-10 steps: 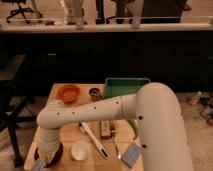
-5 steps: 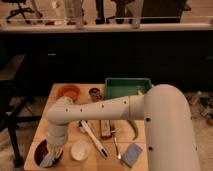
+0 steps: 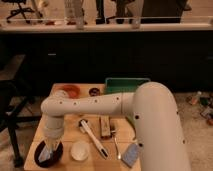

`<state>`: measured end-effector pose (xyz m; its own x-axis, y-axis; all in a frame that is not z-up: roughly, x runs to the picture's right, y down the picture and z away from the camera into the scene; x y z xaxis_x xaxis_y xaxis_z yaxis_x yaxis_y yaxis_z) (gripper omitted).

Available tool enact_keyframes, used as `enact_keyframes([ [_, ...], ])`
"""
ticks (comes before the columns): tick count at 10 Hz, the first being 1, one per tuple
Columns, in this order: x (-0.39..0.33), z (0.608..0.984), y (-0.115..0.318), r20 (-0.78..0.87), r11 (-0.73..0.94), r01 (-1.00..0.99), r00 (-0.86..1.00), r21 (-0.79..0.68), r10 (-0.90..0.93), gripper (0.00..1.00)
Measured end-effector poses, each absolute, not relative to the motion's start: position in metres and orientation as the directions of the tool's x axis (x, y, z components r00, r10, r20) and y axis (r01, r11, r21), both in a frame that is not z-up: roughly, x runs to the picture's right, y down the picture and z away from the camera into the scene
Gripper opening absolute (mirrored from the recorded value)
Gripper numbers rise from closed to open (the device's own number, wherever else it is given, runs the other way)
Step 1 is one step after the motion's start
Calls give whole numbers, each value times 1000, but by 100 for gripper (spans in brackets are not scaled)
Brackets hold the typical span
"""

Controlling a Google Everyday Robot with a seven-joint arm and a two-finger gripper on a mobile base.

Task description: Wipe purple bowl with towel

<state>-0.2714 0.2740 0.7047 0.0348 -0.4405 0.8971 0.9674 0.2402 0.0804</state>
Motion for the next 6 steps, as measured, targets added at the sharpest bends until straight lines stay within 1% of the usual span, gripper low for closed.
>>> enact_keyframes([
  [3, -301, 699, 274, 894, 211, 967, -31, 139, -447, 0],
  [6, -315, 682, 286, 893, 194, 963, -84, 187, -443, 0],
])
